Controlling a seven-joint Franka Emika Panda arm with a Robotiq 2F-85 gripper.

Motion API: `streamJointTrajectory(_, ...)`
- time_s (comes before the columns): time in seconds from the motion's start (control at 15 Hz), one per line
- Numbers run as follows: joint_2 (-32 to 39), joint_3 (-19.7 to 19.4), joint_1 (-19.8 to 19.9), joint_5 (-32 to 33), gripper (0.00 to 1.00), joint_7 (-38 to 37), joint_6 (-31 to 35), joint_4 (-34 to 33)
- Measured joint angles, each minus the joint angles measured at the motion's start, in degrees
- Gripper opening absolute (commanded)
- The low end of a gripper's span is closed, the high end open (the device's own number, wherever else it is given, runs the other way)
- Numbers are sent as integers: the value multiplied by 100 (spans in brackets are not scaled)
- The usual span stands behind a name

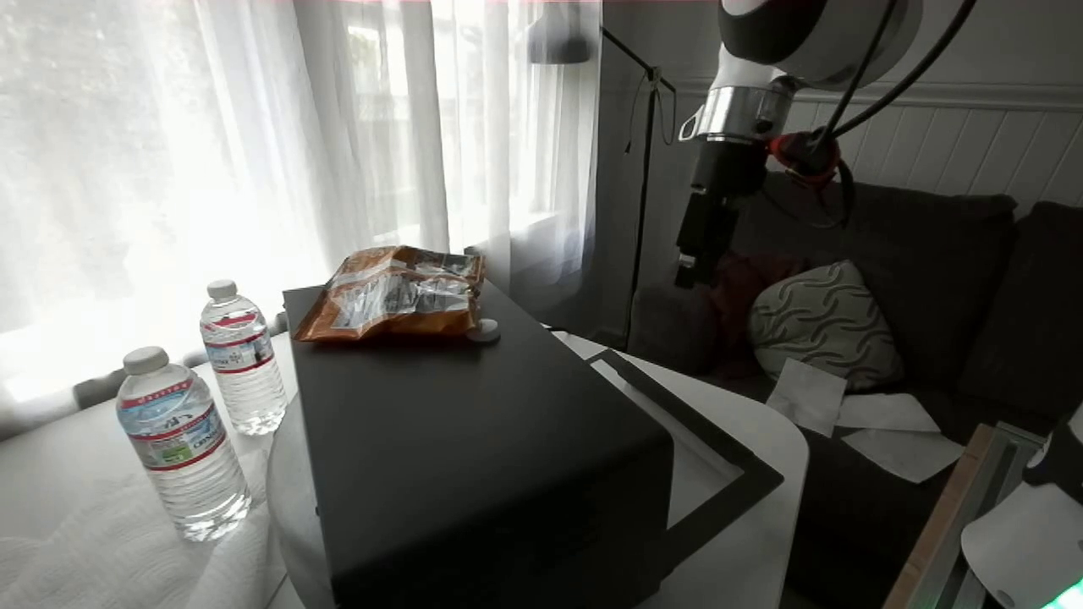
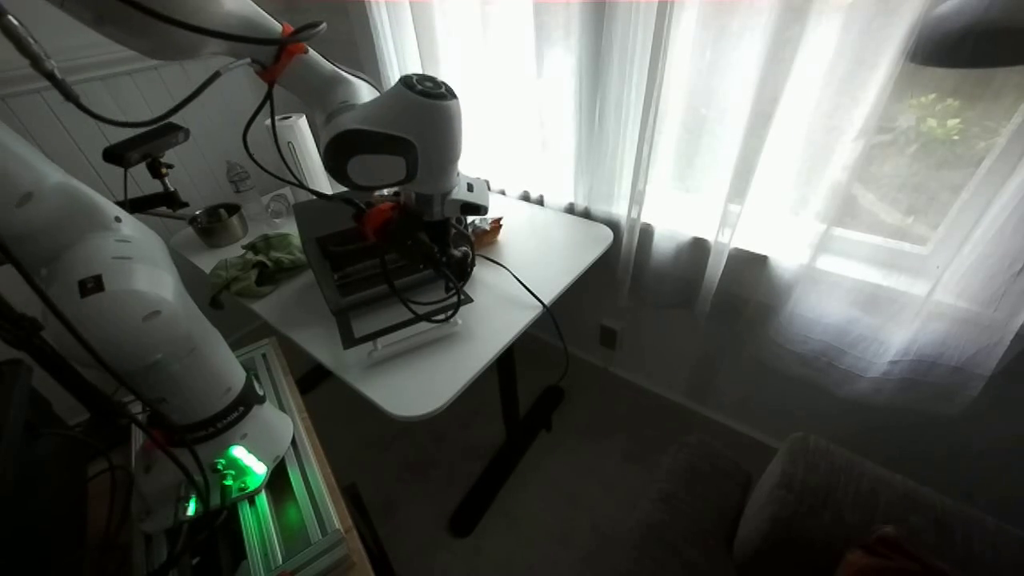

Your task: Close the oven door

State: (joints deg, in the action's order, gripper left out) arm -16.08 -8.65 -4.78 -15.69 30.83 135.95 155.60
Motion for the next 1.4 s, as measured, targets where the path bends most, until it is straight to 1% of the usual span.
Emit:
streamJointTrajectory(0.13, 85, -6, -23, -34, 100, 117, 72, -24)
streamJointTrajectory(0.47, 101, -14, -25, -38, 100, 149, 72, -36)
streamJointTrajectory(0.6, 208, -29, -88, -345, 100, 452, -11, -85)
streamJointTrajectory(0.87, 795, -16, -200, -1139, 100, 1222, -287, -385)
streamJointTrajectory(1.07, 1354, 86, -181, -1516, 100, 1577, -432, -681)
streamJointTrajectory(1.2, 1737, 187, -95, -1670, 100, 1719, -489, -892)
streamJointTrajectory(1.4, 2237, 341, 168, -1821, 100, 1892, -519, -1201)
